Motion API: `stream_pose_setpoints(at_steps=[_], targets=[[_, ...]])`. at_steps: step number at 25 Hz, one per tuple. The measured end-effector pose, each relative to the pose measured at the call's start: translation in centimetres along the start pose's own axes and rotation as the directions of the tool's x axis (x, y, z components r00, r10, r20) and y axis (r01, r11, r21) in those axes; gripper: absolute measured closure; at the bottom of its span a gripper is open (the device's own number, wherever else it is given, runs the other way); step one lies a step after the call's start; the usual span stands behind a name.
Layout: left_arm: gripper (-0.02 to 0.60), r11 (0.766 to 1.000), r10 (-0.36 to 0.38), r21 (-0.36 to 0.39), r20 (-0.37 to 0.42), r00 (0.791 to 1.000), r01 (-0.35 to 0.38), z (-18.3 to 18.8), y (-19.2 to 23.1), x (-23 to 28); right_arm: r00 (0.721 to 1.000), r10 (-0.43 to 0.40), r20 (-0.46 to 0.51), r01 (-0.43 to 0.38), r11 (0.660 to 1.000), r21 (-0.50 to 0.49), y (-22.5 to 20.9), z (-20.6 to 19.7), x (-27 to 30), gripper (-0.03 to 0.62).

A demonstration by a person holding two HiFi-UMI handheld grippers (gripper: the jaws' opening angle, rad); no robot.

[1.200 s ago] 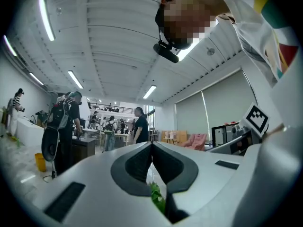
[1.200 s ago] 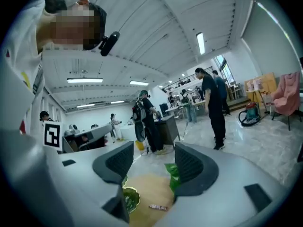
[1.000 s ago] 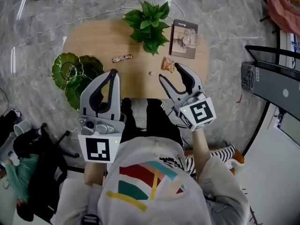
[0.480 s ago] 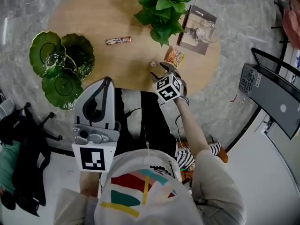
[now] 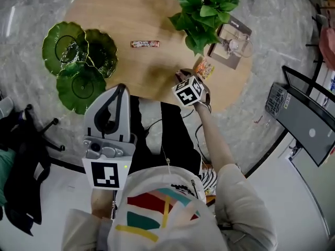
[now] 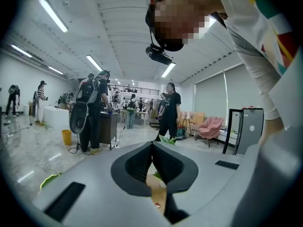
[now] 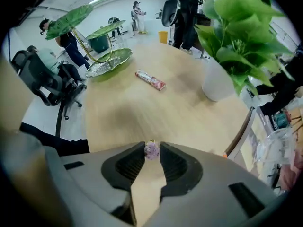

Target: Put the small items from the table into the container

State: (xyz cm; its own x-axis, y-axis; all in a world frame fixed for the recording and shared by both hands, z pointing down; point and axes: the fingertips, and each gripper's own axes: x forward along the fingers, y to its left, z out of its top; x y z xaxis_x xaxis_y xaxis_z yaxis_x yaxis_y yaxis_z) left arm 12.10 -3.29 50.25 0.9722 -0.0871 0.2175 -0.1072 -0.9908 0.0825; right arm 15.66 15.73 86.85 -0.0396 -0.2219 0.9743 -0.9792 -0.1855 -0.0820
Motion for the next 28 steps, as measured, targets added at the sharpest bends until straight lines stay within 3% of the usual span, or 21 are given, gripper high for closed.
stream_pose_setpoints(at_steps=[5,9,12,17,23,26,28], targets=[[0.574,1.0,0.019,0.023,0.07,0.997,-0.02,4.5,0.8,-1.1,0.994,-0.047,0.099,0.047,0.999,0.007,-0.4,3.8,-6.8,0.485],[0.574,0.996,0.032,0.072,0.132,0.991,-0.042,9.1,1.5,-3.0,0.97,-0.092,0.225,0.084,0.995,0.047,-0.4,8.2,-14.9,0.485],[0.574,0.988,0.06,0.131,0.196,0.979,-0.086,12.8,2.7,-4.3,0.919,-0.127,0.372,0.097,0.99,0.099,-0.3,12.8,-21.2,0.485],[0.574,0.971,0.185,0.101,0.26,0.948,-0.218,16.5,4.8,-7.9,0.826,-0.09,0.557,-0.031,0.978,0.204,3.3,16.6,-28.5,0.485],[0.574,0.941,0.257,0.126,0.336,0.906,-0.313,19.3,6.3,-10.1,0.747,0.039,0.664,-0.074,0.997,0.024,7.7,20.5,-32.8,0.485],[0.574,0.926,0.304,0.114,0.344,0.889,-0.36,19.4,7.4,-11.3,0.705,0.104,0.702,-0.076,0.995,-0.071,9.7,22.7,-34.5,0.485],[0.574,0.916,0.337,0.098,0.34,0.878,-0.389,19.2,8.0,-12.3,0.691,0.147,0.708,-0.077,0.988,-0.131,11.2,23.9,-35.1,0.485]])
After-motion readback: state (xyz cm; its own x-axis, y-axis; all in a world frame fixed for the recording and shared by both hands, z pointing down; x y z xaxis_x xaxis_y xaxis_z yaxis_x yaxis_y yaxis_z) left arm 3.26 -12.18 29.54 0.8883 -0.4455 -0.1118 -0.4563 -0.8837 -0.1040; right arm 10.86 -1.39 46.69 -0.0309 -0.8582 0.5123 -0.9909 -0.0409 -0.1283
